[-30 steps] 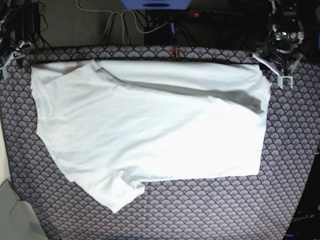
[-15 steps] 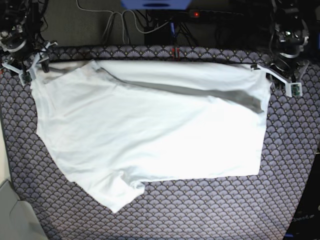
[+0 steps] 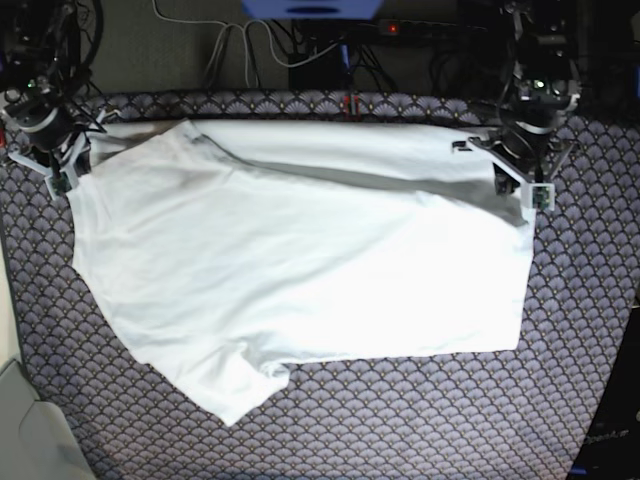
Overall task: Fold the T-shirt properly
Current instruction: 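Release the edge and move both grippers onto the shirt's shoulder corners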
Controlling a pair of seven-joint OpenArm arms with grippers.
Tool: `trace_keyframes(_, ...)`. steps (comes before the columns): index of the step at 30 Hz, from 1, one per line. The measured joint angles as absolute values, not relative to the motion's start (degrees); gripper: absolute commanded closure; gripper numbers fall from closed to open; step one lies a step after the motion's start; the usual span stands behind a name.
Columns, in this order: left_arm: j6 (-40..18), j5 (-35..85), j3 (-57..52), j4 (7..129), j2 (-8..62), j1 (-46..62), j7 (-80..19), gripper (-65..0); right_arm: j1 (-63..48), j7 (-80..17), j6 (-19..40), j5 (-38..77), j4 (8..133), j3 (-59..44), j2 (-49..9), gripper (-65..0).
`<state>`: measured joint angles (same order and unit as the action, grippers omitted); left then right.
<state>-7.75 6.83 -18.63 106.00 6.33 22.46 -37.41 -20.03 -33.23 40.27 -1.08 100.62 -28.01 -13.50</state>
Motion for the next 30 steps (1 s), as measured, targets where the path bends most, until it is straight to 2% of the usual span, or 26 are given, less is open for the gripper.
trace_keyframes(5,-7.66,6.63,-18.76,102.1,6.28,21.67,-38.15,-0.5,-20.32,-33.82,40.29,-1.13,98.87,-25.15,-13.63,-5.5)
trace_keyframes(22,-7.7,6.87,-19.0,101.51,6.31,20.84,-37.52,-0.5,-19.2,-33.26,40.25,-1.32,93.93,-21.91,-14.57,-5.4)
trace_keyframes(30,-7.73,6.9,-18.96,101.51,6.35,20.78,-37.52,-0.4,-11.16,-33.93,40.32,-0.93,93.95,-15.64,-14.35,-5.4)
